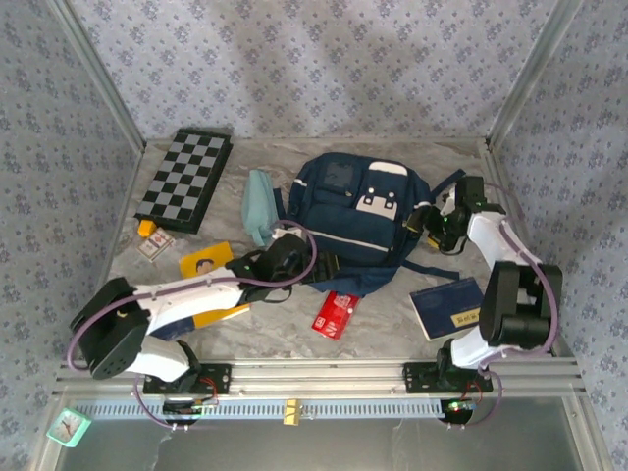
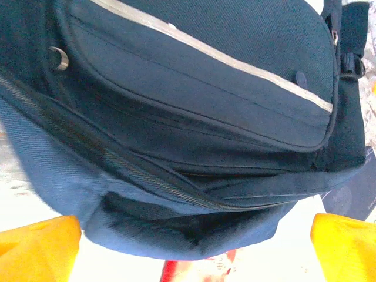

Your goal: Pack the student bag

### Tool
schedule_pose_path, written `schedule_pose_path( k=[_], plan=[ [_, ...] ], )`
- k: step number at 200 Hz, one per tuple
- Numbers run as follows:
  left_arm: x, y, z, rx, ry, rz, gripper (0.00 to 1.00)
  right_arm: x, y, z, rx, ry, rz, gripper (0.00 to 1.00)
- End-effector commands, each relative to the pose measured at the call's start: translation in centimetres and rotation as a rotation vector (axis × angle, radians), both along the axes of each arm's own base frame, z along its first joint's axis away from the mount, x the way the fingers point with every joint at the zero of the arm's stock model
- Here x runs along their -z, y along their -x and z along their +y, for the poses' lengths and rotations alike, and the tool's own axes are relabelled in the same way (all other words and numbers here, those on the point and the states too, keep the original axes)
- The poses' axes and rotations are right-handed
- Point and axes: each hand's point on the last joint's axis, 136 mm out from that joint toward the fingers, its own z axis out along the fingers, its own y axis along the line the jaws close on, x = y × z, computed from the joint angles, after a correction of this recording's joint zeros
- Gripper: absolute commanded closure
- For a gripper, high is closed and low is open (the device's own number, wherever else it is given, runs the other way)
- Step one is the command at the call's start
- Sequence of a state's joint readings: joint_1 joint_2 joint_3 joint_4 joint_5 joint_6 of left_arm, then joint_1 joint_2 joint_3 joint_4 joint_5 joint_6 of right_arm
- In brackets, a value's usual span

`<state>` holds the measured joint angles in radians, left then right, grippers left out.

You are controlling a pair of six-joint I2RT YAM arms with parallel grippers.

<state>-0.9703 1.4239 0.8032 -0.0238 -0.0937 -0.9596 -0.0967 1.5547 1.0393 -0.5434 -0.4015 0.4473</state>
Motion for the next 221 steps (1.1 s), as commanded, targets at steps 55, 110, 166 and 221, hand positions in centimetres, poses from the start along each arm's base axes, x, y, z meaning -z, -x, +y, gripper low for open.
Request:
schedule_pose_path(
  k=[55,110,166,221],
  plan=[
    [0.6,-3.2,-3.7,-0.073,0.044,-0.068,0.0,1.7,-5.1,0.7,-0.008,-0.078,-0.041,0.6],
    [0.2,-7.8,-2.2,-0.125,-0.01,-0.164,0.0,-3.2,-5.0,2.2,-0.009,-0.225,-0.184,0.98],
    [-4.8,-14.2,-2.3,-0.075,0.014,-0.335,0.0,-10.2,-3.4,2.7,0.136,-0.321,-0.311,1.0],
    [-7.8,-15.7,1.4,0.007,-0.117,-0.387,0.01,-9.3,-1.2,3.2,0.376,-0.358,-0.323,1.0]
  ],
)
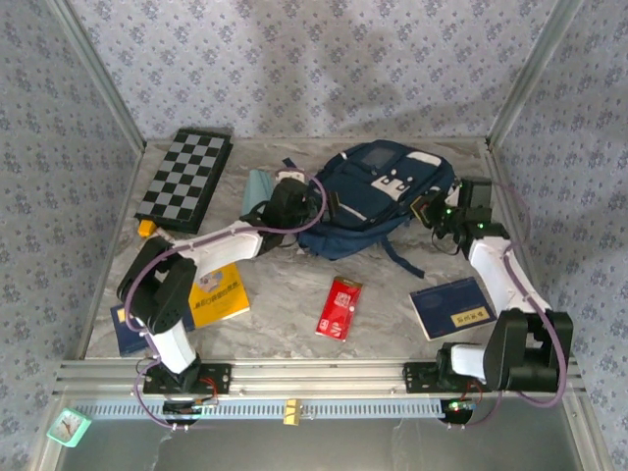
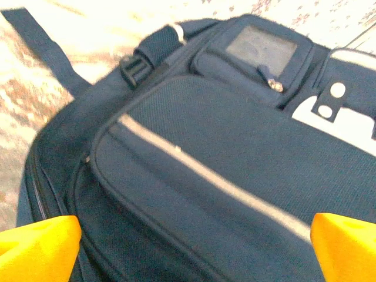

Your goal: Pack the student bag

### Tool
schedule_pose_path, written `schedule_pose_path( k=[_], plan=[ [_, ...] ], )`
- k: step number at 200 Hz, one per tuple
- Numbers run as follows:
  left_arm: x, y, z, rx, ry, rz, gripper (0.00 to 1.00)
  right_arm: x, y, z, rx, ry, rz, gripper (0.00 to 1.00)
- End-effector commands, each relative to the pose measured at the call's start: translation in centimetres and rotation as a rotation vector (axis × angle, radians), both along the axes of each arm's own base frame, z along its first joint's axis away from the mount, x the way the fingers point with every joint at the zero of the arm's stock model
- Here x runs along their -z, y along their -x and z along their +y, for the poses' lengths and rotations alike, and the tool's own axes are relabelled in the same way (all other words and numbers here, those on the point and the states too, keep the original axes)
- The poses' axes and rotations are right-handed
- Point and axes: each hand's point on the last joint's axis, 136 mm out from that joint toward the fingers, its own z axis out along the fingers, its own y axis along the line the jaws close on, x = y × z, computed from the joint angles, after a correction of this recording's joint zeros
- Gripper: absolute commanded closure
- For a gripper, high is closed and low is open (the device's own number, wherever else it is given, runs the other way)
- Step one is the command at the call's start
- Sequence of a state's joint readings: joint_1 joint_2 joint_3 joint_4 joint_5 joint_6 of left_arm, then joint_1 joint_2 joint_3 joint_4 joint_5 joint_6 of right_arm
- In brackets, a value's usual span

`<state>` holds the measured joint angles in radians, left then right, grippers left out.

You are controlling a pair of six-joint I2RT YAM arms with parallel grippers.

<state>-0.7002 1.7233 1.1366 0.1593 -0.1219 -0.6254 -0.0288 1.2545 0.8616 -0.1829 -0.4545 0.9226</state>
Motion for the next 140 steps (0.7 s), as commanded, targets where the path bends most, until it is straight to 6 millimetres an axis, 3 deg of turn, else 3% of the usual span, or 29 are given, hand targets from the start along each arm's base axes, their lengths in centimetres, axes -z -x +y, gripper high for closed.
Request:
schedule_pose_path(
  k=[1,24,43,67,92,140],
  plan=[
    [-2.7,0.9,0.9,0.093,-0.082,-0.047,0.01,-0.5,-0.2,0.0,0.128,-0.085,-0.019,1.0],
    [-4.3,4.5,2.4,0.107,-0.122,-0.084,0.03,-0.5,0.4,0.8,0.169,-0.113,-0.021,1.0],
    [-5.0,8.5,1.7,0.146,-0.15,-0.134,0.07,-0.2,1.0,0.9,0.203,-0.072,-0.005,1.0],
    [-4.0,13.2,-1.3,0.207,-0.168,-0.156,0.15,0.1,1.5,1.1,0.221,-0.09,0.004,1.0],
    [-2.9,16.6,-5.4,0.267,-0.171,-0.215,0.23,0.5,1.8,1.6,0.215,-0.105,0.026,1.0],
    [-1.1,20.0,-14.0,0.357,-0.198,-0.318,0.35,0.3,2.8,2.6,0.209,-0.162,0.042,1.0]
  ],
)
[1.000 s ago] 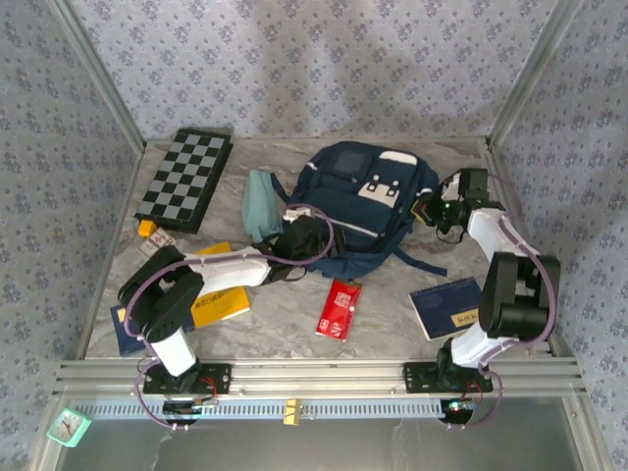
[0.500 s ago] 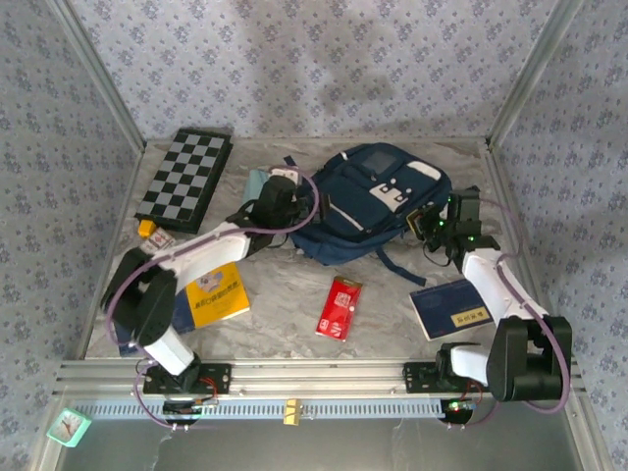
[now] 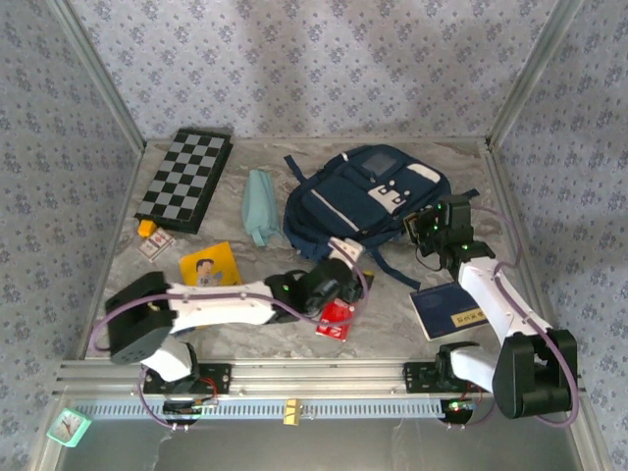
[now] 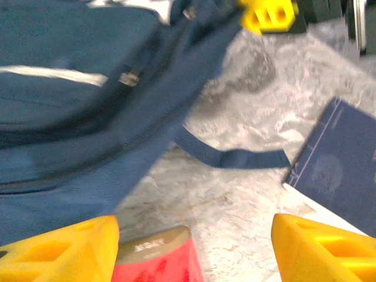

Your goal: Pack the student bag

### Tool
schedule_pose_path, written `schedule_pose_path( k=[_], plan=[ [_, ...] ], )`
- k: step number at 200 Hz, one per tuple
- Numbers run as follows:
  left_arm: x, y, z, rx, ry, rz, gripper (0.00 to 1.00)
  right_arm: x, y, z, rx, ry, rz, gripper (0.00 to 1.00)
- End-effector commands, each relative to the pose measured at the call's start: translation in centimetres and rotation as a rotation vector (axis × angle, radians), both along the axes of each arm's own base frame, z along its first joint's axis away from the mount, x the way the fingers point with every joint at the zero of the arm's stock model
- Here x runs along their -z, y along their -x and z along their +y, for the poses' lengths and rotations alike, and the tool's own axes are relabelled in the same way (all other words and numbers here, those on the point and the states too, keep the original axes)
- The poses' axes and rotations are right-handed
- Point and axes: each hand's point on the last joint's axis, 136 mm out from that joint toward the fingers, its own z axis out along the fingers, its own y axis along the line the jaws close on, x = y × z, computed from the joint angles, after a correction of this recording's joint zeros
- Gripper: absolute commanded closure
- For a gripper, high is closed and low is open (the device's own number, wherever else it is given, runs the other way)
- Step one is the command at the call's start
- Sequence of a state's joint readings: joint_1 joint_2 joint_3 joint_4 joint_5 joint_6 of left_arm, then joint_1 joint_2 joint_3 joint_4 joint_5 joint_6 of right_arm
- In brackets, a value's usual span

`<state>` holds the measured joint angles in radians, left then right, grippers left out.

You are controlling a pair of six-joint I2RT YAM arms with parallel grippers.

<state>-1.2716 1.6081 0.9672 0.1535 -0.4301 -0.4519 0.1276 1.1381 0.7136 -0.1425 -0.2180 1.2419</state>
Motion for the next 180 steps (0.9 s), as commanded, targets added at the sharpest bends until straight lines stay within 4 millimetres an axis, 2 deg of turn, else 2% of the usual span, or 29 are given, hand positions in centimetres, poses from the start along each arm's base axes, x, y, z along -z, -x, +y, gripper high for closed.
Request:
schedule_pose_path(
  k=[1,17,59,100,136,180],
  plan=[
    [-2.5,-0.1,-4.0,-0.01,0.083,-0.114,0.35,-2.3,0.1,0.9,0.001,-0.067,-0.066,1.0],
    [-1.3,-0.5,-5.7,-0.026,0.075,-0.128,0.38,-2.3,0.4,1.3,-0.004,-0.092,-0.058,1.0],
    [0.4,-3.2,-7.7,-0.119,0.079,-0.148,0.41,-2.4,1.1,1.3,0.006,-0.113,-0.058,1.0],
    [2.5,-6.3,-7.7,-0.194,0.113,-0.137,0.44,-2.8,1.4,1.8,-0.001,-0.142,-0.07,1.0],
    [2.5,-7.9,-8.8,-0.177,0.134,-0.2,0.46,-2.8,1.6,2.3,-0.011,-0.156,-0.065,1.0],
    [2.3,-10.8,-8.5,-0.225,0.153,-0.218,0.5,-2.1,1.9,2.8,-0.019,-0.159,-0.05,1.0]
  ],
)
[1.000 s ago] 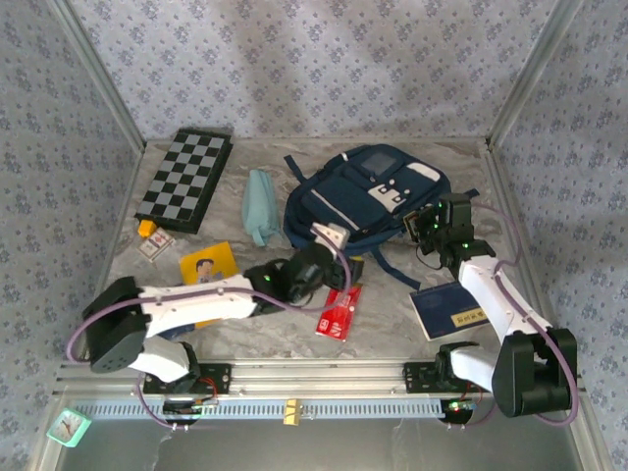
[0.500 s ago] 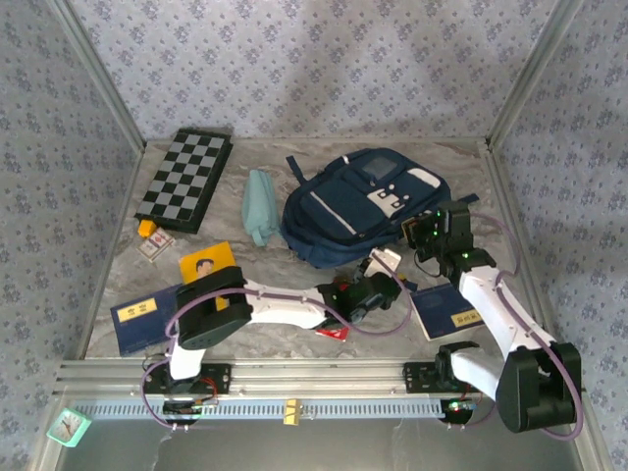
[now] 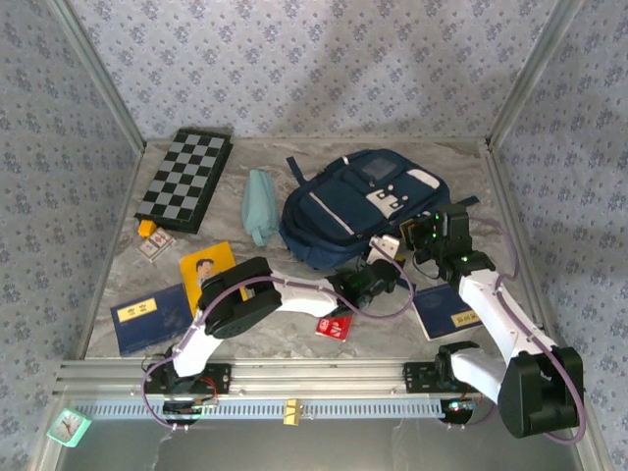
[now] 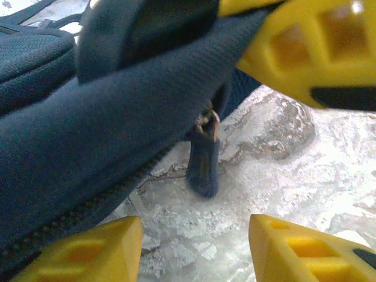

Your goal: Pack the student bag

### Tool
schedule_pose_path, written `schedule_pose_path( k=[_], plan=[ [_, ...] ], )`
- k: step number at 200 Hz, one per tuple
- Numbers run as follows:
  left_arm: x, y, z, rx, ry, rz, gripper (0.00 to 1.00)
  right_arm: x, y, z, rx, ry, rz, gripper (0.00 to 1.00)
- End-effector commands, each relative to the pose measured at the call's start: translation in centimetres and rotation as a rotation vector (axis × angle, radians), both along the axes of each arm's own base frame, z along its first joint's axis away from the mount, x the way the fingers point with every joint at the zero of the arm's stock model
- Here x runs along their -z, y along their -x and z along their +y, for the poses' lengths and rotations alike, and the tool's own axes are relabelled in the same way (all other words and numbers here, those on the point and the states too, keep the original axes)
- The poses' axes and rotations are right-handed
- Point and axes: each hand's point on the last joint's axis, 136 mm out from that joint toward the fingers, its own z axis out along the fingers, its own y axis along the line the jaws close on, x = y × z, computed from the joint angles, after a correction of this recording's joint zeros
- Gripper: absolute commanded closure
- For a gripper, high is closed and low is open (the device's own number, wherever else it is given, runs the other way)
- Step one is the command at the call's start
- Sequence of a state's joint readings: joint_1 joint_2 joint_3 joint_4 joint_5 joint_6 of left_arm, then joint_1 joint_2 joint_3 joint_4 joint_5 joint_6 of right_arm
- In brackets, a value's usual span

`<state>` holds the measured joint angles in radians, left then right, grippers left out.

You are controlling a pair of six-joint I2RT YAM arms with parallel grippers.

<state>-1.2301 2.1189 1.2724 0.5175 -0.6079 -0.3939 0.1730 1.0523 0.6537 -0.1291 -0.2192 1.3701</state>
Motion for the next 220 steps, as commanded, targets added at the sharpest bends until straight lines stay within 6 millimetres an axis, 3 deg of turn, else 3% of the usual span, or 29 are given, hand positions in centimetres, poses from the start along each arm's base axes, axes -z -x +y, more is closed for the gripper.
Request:
schedule_pose_path(
  k=[1,59,153,220],
  plan=[
    [-2.3,-3.1,-0.3,-0.048,0.07,-0.06,0.5,-1.6,0.2,1.5,-0.044,-0.055,-0.056,1.0],
    [-3.7,-4.6,-0.3,-0.061,0.098,-0.087,0.64,-0.6,0.5,1.6,-0.046,-0.035,-0.038,1.0],
    [-5.1,-3.8,-0.5,0.029,0.092,-0.099,1.0,-0.4,-0.1,0.9,-0.05,0.005,-0.037,1.0],
    [-4.7,-2.9,2.2,0.018,0.05,-0.028,1.0,-1.6,-1.0,0.2,-0.082,0.022,-0.06,1.0]
  ],
)
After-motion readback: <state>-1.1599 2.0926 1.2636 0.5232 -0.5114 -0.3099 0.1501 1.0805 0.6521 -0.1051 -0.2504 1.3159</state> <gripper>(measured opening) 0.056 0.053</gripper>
